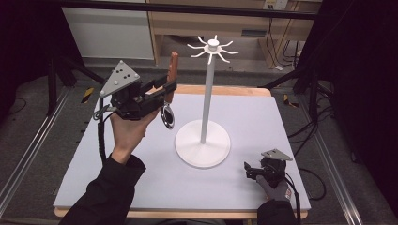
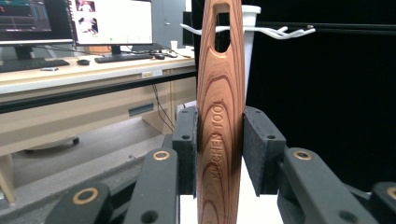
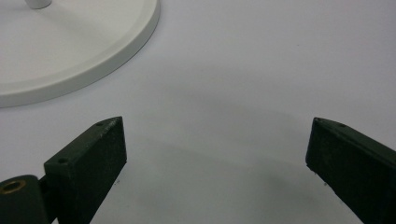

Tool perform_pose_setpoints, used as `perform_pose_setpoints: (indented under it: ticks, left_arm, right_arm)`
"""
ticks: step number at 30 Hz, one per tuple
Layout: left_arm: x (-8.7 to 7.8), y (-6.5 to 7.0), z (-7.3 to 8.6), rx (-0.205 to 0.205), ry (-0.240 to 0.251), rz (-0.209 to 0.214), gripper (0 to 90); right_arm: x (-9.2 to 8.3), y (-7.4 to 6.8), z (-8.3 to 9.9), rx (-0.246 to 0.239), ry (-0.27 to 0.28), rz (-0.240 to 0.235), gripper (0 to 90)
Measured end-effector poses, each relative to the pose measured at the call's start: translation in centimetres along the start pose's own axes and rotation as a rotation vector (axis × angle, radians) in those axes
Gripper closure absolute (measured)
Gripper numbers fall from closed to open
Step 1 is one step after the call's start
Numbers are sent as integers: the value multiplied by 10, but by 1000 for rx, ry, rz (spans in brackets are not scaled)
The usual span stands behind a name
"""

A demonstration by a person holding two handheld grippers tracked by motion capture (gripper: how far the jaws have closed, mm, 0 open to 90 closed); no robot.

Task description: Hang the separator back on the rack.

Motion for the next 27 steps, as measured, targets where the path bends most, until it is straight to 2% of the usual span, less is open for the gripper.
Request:
perform_pose_setpoints:
  ticks: [4,12,18,27]
  left_arm:
    - [5,4,3,15,-12,-4,673]
    - [10,7,0,26,-17,-5,673]
    - [15,5,-3,20,-27,-8,674]
    - [22,8,-5,22,-41,-6,673]
  right_arm:
    - [1,0,0,0,0,-2,56]
    - [1,-1,0,-1,-1,-7,54]
    - [1,-1,0,0,-3,-10,54]
    - [1,-1,0,-1,0,-12,54]
Point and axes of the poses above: each handheld gripper's, and its own axes: x roughly forward along the jaws, z roughly out of its underside, y roughly to its right, the point moved 2 cm from there along x, roughly forward along the jaws, and after that the axes turned 14 degrees about -x, right-handed, at the moved point
